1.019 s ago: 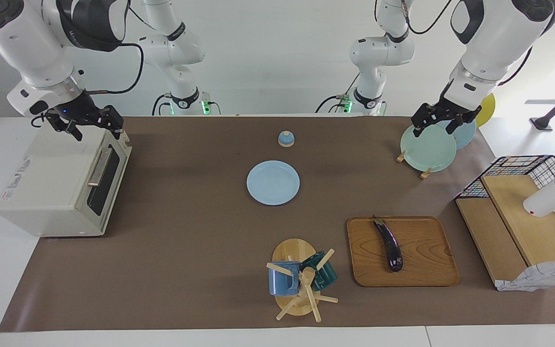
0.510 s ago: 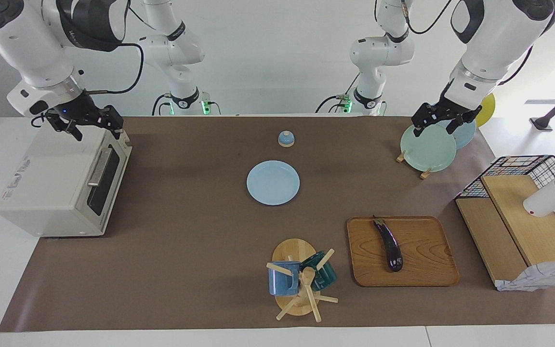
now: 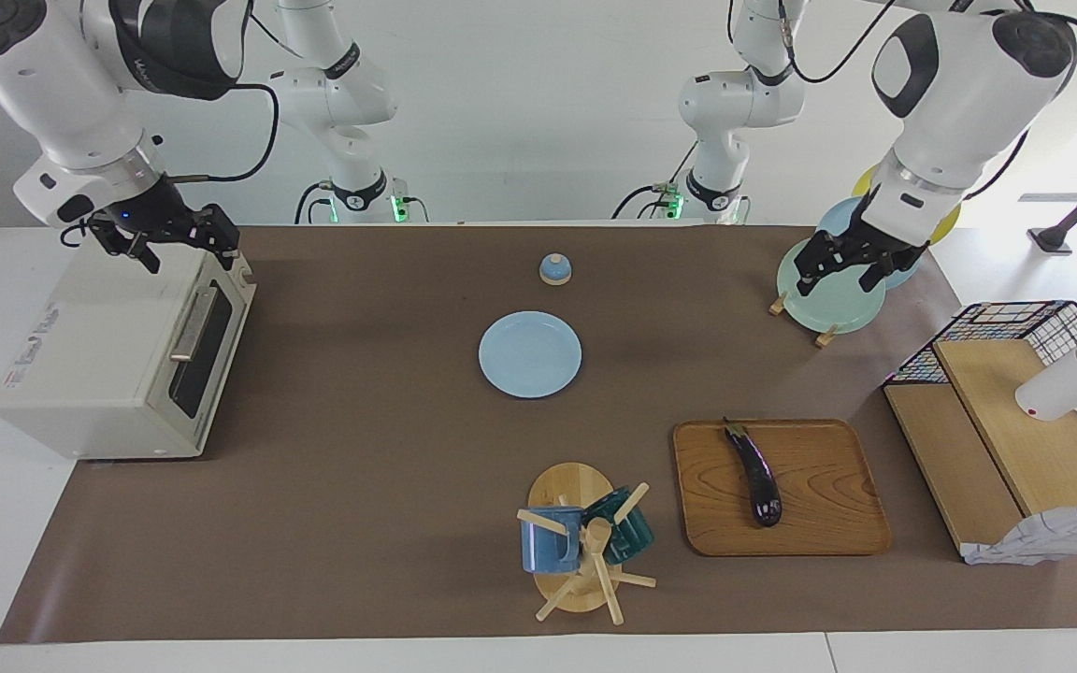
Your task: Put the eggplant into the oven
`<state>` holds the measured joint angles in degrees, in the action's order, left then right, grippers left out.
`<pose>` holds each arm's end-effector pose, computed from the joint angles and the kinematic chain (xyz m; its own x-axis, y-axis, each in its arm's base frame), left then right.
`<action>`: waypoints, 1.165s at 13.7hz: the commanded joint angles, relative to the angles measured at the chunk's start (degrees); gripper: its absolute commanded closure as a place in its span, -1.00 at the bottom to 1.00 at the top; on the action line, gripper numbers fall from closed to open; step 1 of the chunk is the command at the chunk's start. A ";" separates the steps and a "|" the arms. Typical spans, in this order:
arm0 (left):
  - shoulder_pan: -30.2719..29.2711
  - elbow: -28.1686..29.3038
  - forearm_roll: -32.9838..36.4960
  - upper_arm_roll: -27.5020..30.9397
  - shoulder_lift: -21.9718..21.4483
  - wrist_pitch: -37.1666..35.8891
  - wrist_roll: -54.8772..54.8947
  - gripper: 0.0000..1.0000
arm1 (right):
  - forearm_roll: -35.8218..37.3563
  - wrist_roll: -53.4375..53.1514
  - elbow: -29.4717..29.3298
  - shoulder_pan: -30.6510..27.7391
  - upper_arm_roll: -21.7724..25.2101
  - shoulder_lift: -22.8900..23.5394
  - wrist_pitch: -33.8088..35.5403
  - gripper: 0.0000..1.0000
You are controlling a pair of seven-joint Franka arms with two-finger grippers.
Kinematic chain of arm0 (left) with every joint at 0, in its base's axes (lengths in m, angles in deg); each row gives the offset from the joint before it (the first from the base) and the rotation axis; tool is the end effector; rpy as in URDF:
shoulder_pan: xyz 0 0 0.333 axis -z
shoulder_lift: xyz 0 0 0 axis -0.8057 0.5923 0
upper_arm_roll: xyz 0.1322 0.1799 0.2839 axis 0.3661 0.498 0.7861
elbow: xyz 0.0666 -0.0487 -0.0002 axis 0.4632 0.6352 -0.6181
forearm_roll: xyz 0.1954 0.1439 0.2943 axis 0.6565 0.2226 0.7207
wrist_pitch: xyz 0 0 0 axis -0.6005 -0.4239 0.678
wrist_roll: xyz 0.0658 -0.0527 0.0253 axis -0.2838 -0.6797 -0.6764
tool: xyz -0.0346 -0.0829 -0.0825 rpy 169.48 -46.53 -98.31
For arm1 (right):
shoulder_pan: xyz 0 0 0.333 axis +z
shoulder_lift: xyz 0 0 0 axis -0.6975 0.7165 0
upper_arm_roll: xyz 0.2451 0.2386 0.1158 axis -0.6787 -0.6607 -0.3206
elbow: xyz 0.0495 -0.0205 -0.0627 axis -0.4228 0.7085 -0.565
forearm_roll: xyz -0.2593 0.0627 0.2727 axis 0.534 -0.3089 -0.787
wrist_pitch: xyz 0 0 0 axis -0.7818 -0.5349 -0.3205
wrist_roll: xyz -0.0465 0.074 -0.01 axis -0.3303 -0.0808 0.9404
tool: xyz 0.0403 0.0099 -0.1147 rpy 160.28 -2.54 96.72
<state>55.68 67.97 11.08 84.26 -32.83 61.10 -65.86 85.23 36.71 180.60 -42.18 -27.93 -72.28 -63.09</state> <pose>0.5750 -0.0811 0.6000 0.9992 0.0258 -0.0321 0.0280 -0.9971 0.0708 0.5273 -0.0683 0.6159 0.9941 0.0547 -0.0938 0.0578 -0.9978 0.0315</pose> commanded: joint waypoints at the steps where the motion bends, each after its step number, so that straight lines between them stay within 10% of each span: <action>1: 1.25 -13.20 -0.41 -0.50 15.00 0.29 -0.55 -1.00 | -1.36 -0.33 0.16 -0.29 -0.17 -0.60 0.73 -1.00; 7: 4.06 -21.04 0.11 0.11 33.03 13.99 -0.37 -1.00 | -1.36 -0.33 0.16 -0.21 -0.25 -0.60 0.73 -1.00; 13: 5.37 -15.26 5.64 0.03 36.12 25.77 0.16 -1.00 | -1.79 0.63 1.90 0.58 -0.34 -2.00 -1.11 -0.97; 15: 5.12 -16.22 6.09 -0.06 37.27 24.65 0.42 -1.00 | -1.88 1.07 5.58 1.99 -0.34 -3.32 -5.67 0.67; 16: 4.94 -17.35 6.09 -0.06 37.54 22.99 1.12 -1.00 | -1.88 2.20 8.74 2.08 -0.34 -4.46 -8.82 0.86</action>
<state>60.50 51.99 15.77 83.62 4.02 85.09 -65.74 84.93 36.96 182.73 -40.18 -28.05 -73.47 -66.82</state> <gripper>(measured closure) 0.000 0.145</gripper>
